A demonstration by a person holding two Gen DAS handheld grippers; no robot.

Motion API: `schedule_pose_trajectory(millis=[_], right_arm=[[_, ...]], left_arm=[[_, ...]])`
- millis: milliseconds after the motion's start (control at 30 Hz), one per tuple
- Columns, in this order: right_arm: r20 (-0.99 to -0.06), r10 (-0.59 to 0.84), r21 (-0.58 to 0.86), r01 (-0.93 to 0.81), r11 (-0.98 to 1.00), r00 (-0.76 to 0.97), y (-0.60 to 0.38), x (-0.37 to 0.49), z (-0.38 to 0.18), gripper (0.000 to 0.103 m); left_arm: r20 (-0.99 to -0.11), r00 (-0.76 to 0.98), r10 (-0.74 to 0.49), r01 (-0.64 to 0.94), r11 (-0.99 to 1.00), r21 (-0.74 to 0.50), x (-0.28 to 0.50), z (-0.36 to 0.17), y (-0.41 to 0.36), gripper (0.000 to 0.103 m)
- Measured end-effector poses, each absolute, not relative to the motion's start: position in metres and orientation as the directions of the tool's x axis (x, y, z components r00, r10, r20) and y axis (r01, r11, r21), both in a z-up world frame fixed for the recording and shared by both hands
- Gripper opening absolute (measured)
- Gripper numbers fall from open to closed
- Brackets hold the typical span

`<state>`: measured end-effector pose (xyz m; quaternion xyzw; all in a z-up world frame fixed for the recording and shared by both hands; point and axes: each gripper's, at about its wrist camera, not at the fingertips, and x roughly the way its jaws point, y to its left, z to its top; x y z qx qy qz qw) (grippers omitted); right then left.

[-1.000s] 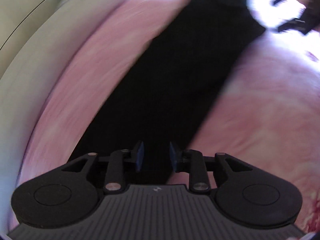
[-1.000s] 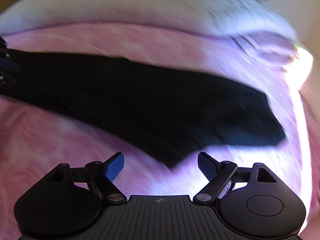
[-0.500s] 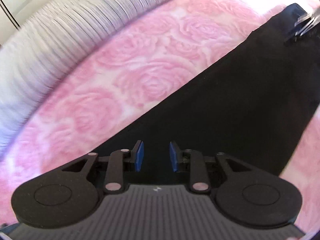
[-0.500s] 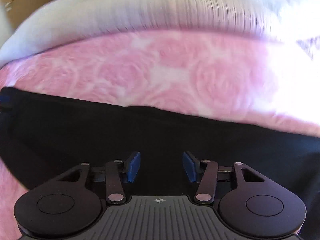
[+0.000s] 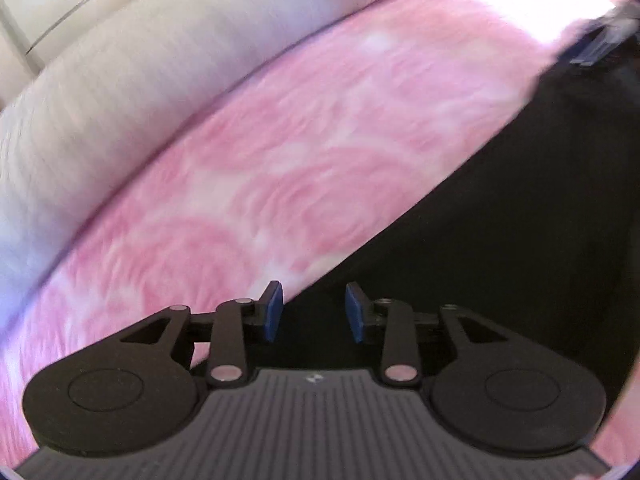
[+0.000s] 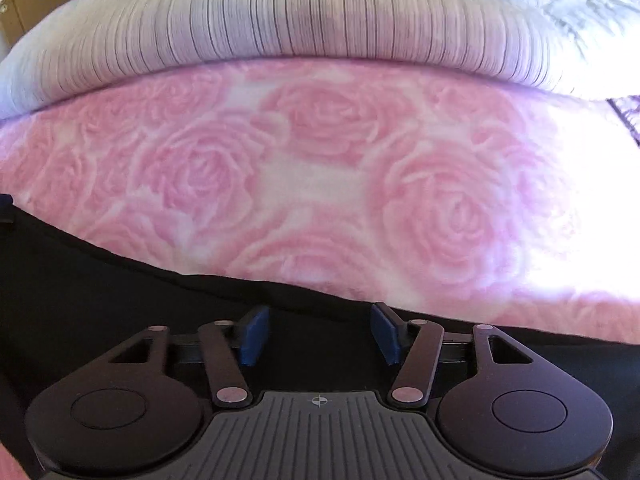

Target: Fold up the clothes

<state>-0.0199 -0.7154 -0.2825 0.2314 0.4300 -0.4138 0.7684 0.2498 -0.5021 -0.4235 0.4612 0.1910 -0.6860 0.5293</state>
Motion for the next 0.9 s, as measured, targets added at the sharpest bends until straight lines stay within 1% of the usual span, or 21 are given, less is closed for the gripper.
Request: schedule_pose_trajectory(millis=[67,133,200,267,300,333,367,400,433,500,600,667,767,900], right_arm=[[-0.855,-0.428,-0.032,0.793,0.609,0.294,-0.712,-0.023,-0.280,0.057],[-0.872,-0.401,-0.087,0.715,0.693,0.282,-0.709,-0.022,-0.286,0.057],[-0.890,-0.365,-0.147,0.585,0.798,0.274,-0.706,-0.019,-0.293,0.057],[-0.893,-0.345,-0.184,0.465,0.866,0.288,-0.704,-0.016,-0.296,0.057],[-0.900,-0.328,-0.184,0.431,0.883,0.286,-0.705,-0.014,-0.297,0.057],[-0.909,-0.308,-0.178,0.405,0.897,0.281,-0.708,-0.013,-0.298,0.056],[-0.917,-0.289,-0.168,0.391,0.905,0.274,-0.710,-0.011,-0.298,0.049],[-0.926,-0.263,-0.149,0.378,0.914,0.270,-0.713,-0.009,-0.298,0.036],[-0.933,-0.252,-0.149,0.361,0.921,0.259,-0.713,-0.006,-0.298,0.025],[-0.941,-0.243,-0.156,0.335,0.929,0.236,-0.712,-0.003,-0.296,0.000],[-0.944,-0.245,-0.168,0.313,0.935,0.222,-0.713,0.000,-0.295,0.000],[-0.932,-0.289,-0.217,0.298,0.930,0.221,-0.718,0.002,-0.295,0.000],[-0.919,-0.330,-0.228,0.390,0.892,0.216,-0.745,0.000,-0.297,0.000],[-0.906,-0.326,-0.176,0.460,0.870,0.269,-0.744,-0.005,-0.286,0.000]], left_arm=[[-0.845,-0.068,-0.530,0.860,-0.461,0.220,0.240,-0.422,-0.503,0.031],[-0.865,-0.104,-0.492,0.812,-0.544,0.212,0.231,-0.428,-0.508,0.031],[-0.881,-0.108,-0.460,0.760,-0.610,0.225,0.222,-0.437,-0.513,0.031],[-0.893,-0.106,-0.437,0.739,-0.635,0.223,0.218,-0.444,-0.520,0.029],[-0.895,-0.111,-0.432,0.740,-0.637,0.217,0.216,-0.445,-0.521,0.024],[-0.899,-0.112,-0.423,0.744,-0.636,0.206,0.215,-0.445,-0.523,0.016],[-0.903,-0.107,-0.416,0.745,-0.635,0.204,0.214,-0.445,-0.524,0.011],[-0.904,-0.099,-0.415,0.742,-0.637,0.211,0.213,-0.445,-0.523,0.005],[-0.906,-0.090,-0.414,0.737,-0.640,0.219,0.211,-0.443,-0.521,0.002],[-0.906,-0.076,-0.417,0.729,-0.644,0.235,0.209,-0.439,-0.516,0.000],[-0.892,-0.068,-0.447,0.737,-0.625,0.257,0.209,-0.432,-0.516,0.000],[-0.883,-0.065,-0.465,0.753,-0.604,0.262,0.212,-0.431,-0.522,0.001],[-0.882,-0.052,-0.468,0.772,-0.579,0.261,0.213,-0.439,-0.527,0.001],[-0.880,-0.048,-0.472,0.785,-0.563,0.259,0.213,-0.443,-0.525,0.001]])
